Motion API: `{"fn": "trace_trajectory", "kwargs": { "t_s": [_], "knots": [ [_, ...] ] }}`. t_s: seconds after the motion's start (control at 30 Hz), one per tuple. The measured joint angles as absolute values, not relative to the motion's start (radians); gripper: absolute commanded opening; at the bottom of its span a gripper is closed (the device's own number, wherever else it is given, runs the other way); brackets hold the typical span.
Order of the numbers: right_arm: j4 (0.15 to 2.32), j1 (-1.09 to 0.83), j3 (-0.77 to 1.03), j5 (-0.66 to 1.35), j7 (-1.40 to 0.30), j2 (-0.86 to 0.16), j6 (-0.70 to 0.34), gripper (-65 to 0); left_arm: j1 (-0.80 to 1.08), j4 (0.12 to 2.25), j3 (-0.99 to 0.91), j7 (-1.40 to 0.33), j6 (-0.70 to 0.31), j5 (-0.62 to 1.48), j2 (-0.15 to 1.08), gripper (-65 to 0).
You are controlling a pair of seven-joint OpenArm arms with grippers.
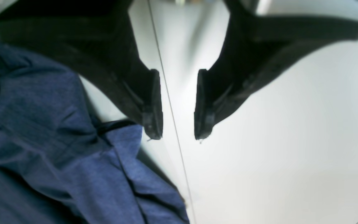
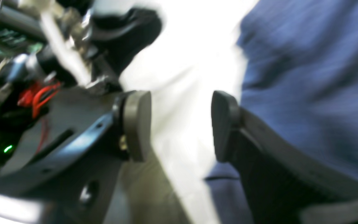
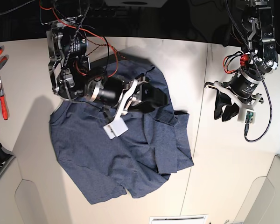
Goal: Layout the t-shirt on the table in an organized manner, then fold the t-shirt properly
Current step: 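Grasp the shirt body with the right gripper and lift it to unfold, then reach the left gripper down and grasp the shirt hem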
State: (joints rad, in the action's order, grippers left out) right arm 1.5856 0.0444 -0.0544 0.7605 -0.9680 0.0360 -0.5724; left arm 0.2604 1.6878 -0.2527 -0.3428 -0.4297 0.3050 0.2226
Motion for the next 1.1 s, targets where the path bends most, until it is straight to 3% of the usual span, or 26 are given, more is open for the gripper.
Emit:
{"fn": "trace_trajectory", "kwargs": {
  "t_s": [0.1, 0.33, 0.43, 0.63, 0.8, 1.0, 1.1],
  "knots": [
    [1.58, 0.044, 0.03, 0.657, -0.933, 0.029, -0.55, -41.0, 0.198, 1.554, -0.253, -0.344, -0.434, 0.297, 0.222, -36.3],
    [1.423, 0.041, 0.063, 0.616, -0.929, -0.042, -0.538, -41.9, 0.023, 1.239, -0.252, -0.344, -0.448, 0.375, 0.222, -36.4],
    [1.331, 0.042, 0.062, 0.538, -0.898, -0.068, -0.487, -42.2, -0.005, 1.228, -0.252, -0.366, -0.474, 0.423, 0.222, -36.4],
    [1.205, 0.056, 0.062, 0.477, -0.756, -0.12, -0.485, -50.8, -0.008, 1.228, -0.252, -0.378, -0.482, 0.494, 0.22, -36.4],
    [1.2, 0.059, 0.06, 0.419, -0.707, -0.143, -0.451, -50.8, -0.008, 1.228, -0.252, -0.422, -0.525, 0.596, 0.21, -36.4],
    [1.205, 0.067, 0.061, 0.347, -0.694, -0.155, -0.411, -50.8, -0.015, 1.228, -0.173, -0.422, -0.524, 0.574, 0.191, -36.4],
    [1.205, 0.066, 0.061, 0.346, -0.692, -0.155, -0.411, -50.8, -0.023, 1.228, -0.115, -0.401, -0.477, 0.538, 0.182, -36.4]
  ]
}}
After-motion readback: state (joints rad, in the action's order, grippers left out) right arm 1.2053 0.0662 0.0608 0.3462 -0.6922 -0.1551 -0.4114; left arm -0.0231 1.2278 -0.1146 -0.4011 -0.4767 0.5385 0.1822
